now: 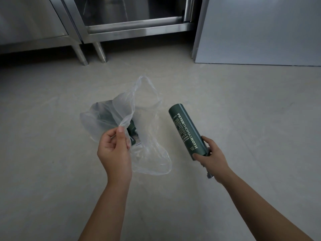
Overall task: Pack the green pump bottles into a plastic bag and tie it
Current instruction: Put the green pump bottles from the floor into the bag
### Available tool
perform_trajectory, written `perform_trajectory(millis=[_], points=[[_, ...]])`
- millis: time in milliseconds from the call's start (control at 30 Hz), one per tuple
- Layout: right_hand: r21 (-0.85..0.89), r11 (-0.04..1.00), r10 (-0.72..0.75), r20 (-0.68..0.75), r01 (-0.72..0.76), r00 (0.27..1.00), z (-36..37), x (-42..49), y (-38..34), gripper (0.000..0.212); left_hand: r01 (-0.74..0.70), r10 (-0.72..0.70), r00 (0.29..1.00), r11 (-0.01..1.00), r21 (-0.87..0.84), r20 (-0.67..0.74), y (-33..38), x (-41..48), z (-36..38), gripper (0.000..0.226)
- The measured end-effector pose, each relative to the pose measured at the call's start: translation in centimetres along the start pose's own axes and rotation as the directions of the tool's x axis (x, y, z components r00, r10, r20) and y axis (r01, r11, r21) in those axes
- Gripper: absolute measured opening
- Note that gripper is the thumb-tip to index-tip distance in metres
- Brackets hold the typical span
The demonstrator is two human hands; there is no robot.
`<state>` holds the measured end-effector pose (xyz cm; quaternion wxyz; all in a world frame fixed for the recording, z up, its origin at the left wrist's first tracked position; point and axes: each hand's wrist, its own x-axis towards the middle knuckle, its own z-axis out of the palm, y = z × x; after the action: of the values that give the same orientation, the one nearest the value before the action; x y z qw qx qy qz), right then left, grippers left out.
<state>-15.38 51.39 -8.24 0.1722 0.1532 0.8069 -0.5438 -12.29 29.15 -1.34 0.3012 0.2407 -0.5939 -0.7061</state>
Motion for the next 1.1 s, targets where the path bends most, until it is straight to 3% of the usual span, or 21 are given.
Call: perform_trajectory(millis=[233,467,933,1100], points=[[0.038,0.990,-0.137,0.016,0.136,0.990,-2.8,-1.7,-3.0,0.064,-0.007,0.007,1.000,1.000,-0.023,-0.013,0.2,0.3,-0.2,0.019],[0.073,0.975,-0.222,0.197,0.211,0.955,-4.6,-3.0,-6.0,0.060,-0.024,0.021,0.998,0.998,-0.053,-0.054,0.9,0.8,-0.6,0.019],[0.120,0.978,-0.210,0.567,0.173,0.796,-4.1,-5.8,-10.3,0.060,-0.092,0.087,0.993,0.994,-0.058,-0.084,1.9,1.6,-2.2,0.018],[0.033,0.982,-0.164,0.635,0.185,0.755,-3.6,-5.6,-10.6,0.060,-0.104,0.098,0.990,0.993,-0.052,-0.103,2.4,1.9,-2.8,0.017]])
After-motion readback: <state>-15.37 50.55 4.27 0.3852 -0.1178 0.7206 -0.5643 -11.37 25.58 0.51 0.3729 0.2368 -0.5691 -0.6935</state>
